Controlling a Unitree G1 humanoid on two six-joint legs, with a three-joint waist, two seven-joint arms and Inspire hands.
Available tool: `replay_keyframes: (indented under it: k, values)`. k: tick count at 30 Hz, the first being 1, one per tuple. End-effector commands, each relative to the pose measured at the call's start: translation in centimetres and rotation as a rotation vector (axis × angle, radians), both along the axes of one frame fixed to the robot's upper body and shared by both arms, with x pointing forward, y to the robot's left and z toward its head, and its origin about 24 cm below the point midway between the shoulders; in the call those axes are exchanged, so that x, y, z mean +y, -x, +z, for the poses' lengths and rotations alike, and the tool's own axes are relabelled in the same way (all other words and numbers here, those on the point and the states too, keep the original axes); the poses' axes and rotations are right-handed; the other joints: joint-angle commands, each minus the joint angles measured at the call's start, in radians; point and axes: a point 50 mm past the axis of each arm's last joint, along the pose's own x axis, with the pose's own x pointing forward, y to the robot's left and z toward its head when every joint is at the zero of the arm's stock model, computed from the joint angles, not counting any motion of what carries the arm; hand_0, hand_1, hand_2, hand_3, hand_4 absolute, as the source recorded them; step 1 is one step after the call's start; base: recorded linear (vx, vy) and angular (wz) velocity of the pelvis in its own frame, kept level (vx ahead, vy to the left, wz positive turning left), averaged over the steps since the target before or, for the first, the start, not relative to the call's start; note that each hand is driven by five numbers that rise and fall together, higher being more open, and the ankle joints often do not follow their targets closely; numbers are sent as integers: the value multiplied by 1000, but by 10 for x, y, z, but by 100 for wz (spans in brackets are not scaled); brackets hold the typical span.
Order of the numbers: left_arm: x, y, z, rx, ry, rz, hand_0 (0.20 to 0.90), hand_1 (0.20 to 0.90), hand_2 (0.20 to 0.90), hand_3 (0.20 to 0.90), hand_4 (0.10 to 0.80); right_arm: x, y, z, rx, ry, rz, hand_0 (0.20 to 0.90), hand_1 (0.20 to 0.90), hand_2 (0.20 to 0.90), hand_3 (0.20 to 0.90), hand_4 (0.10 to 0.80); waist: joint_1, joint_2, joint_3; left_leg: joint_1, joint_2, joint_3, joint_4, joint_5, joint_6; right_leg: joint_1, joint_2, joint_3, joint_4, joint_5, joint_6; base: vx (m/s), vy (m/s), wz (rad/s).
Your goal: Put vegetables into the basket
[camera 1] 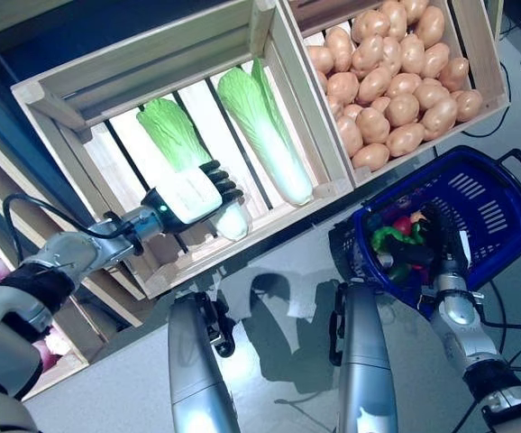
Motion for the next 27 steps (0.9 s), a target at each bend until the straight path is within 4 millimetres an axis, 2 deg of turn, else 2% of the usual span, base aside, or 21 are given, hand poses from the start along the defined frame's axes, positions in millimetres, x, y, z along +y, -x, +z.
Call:
replay_keyframes:
  k: [1,9,16,19,22,27]
  values:
    - [20,-18,4,40,-36,228,300,300,300,300,400,-13,-13,66,-299,-46,-77,900,900,900,900,800,-34,-9,45,55,55,-10,-15,-160,-29,-7,-12,-65,-2,62,-8,44,27,-18]
    - [21,-12,-4,83,3,203,300,300,300,300,400,-16,-6,61,-296,-39,-67,900,900,900,900,800,-36,-2,12,101,43,0,-54,-147,-16,44,-15,-71,-50,77,2,31,5,-3]
    - [25,-7,-16,99,36,197,300,300,300,300,400,-8,-10,56,-279,-31,-24,900,900,900,900,800,-38,8,-27,233,36,35,-167,-113,-6,175,-31,-106,-181,114,-7,37,16,-8]
    - [26,-4,-22,109,73,192,300,300,300,300,400,-6,-8,53,-281,-33,-12,900,900,900,900,800,-39,14,-43,315,34,60,-243,-80,-9,265,-38,-121,-269,141,-15,19,-1,5]
    - [24,-3,-20,98,160,186,300,300,300,300,400,-7,-7,50,-277,-38,-10,900,900,900,900,800,-40,17,-49,381,32,79,-314,-48,-11,332,-40,-132,-346,162,-17,0,0,0]
    - [10,1,-20,86,302,114,300,300,300,300,400,-1,-3,40,-257,-53,-5,900,900,900,900,800,-27,24,-80,550,17,100,-514,11,-15,478,-50,-139,-528,211,-16,35,-20,5]
